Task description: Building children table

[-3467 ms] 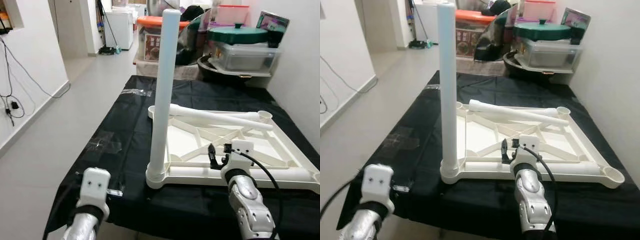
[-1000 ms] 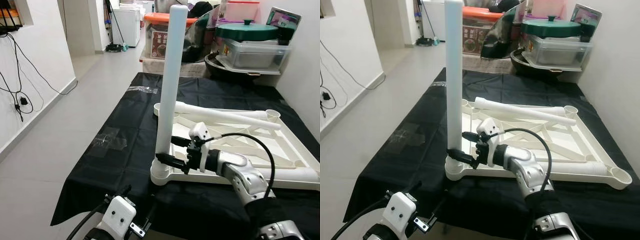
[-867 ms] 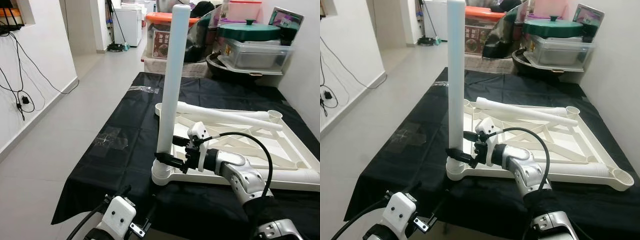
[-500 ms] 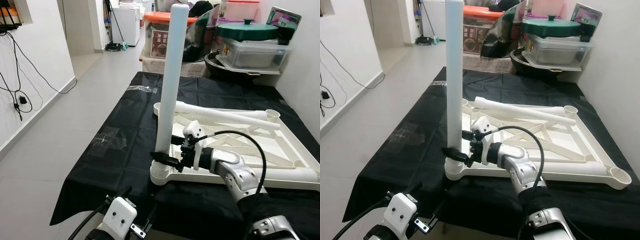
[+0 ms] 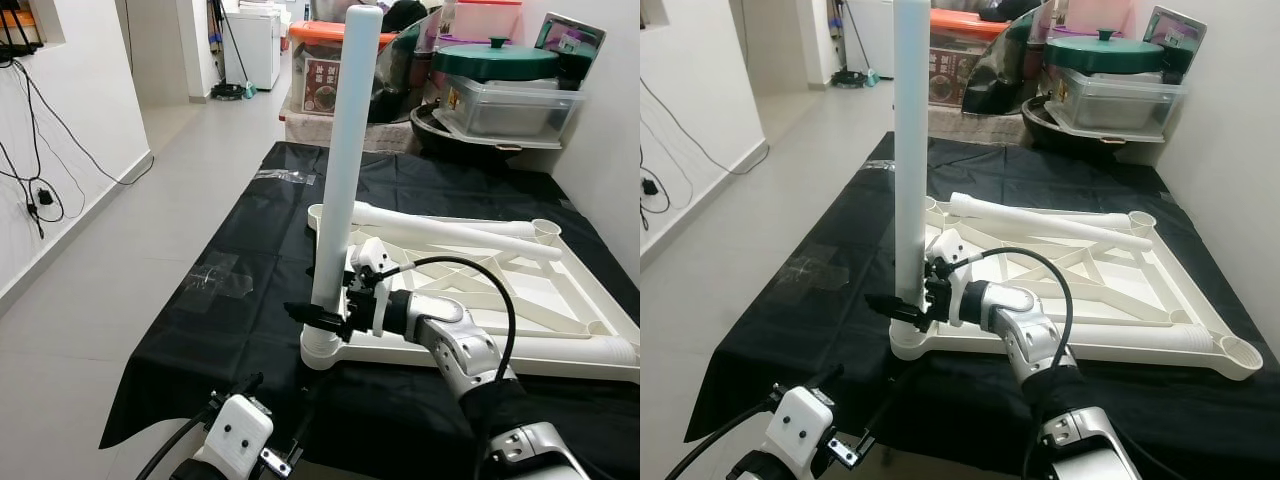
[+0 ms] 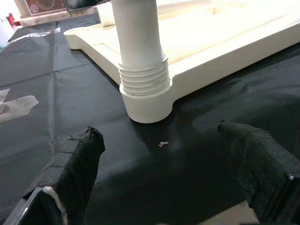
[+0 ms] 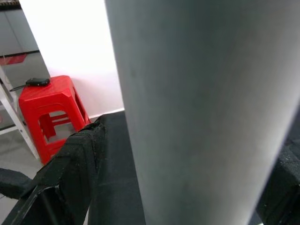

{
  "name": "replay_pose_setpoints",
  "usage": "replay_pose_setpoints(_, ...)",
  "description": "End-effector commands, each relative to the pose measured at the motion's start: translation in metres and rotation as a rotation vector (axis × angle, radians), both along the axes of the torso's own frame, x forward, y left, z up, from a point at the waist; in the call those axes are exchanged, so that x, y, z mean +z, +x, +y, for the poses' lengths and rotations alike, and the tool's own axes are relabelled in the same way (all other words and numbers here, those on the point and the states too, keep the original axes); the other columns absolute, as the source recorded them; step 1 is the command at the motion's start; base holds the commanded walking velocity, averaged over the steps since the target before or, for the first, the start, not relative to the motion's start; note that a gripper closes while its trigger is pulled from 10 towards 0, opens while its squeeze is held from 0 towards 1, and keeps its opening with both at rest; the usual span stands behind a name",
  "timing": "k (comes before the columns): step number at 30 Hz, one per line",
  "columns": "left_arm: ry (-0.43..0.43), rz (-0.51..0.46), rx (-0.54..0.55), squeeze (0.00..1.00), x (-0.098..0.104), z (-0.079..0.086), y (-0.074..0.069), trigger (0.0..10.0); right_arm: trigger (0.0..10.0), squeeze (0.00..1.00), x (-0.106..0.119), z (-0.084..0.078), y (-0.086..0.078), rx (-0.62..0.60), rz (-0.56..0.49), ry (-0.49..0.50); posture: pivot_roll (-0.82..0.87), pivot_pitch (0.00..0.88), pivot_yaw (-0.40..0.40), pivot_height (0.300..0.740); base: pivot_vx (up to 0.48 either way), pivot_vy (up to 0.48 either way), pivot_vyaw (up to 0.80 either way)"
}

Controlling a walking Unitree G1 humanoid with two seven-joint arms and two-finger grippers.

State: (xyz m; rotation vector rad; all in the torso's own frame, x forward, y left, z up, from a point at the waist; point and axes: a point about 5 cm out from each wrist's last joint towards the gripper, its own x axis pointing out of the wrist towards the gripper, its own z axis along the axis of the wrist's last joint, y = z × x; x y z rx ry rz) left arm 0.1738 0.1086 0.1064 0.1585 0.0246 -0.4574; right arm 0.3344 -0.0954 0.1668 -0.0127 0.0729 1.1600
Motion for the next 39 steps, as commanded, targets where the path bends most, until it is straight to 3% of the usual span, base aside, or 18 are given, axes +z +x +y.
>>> replay_pose_setpoints(1,0.005,-0.004,-0.002,0.00,0.0009,-0.0004,-0.0017,10.0,10.0,0.00,0.0042,0.0030,0.0020,0.007,-0.021,0.001,0.11,0.002,-0.090,0.740,0.000,0.000,0.00)
replay_pose_setpoints(22,0.001,-0.006,0.003,0.00,0.0019,-0.0010,-0.0038,10.0,10.0,0.00,0.0025,0.0040,0.0022,0.001,-0.026,0.003,0.11,0.009,-0.093,0.740,0.000,0.000,0.00)
replay_pose_setpoints(23,0.001,-0.007,0.004,0.00,0.0021,-0.0008,-0.0038,10.0,4.0,0.00,0.0021,0.0042,0.0021,0.001,-0.026,0.003,0.11,0.014,-0.093,0.740,0.000,0.000,0.00)
replay_pose_setpoints(24,0.001,-0.006,0.003,0.00,0.0023,-0.0008,-0.0041,10.0,1.4,0.00,0.0018,0.0043,0.0021,-0.002,-0.025,0.002,0.11,0.015,-0.094,0.740,0.000,0.000,0.00)
replay_pose_setpoints(25,0.001,-0.006,0.003,0.00,0.0023,-0.0008,-0.0041,10.0,1.4,0.00,0.0018,0.0043,0.0021,-0.002,-0.025,0.002,0.11,0.015,-0.094,0.740,0.000,0.000,0.00)
replay_pose_setpoints(26,0.000,-0.006,0.002,0.00,0.0025,-0.0009,-0.0042,10.0,0.0,0.00,0.0016,0.0044,0.0022,-0.002,-0.025,0.002,0.11,0.015,-0.094,0.740,0.000,0.000,0.00)
replay_pose_setpoints(39,-0.007,0.000,0.011,0.00,0.0039,0.0002,-0.0047,10.0,0.0,0.00,-0.0014,0.0042,-0.0014,-0.007,-0.028,0.004,0.11,0.033,-0.097,0.740,0.000,0.000,0.00)
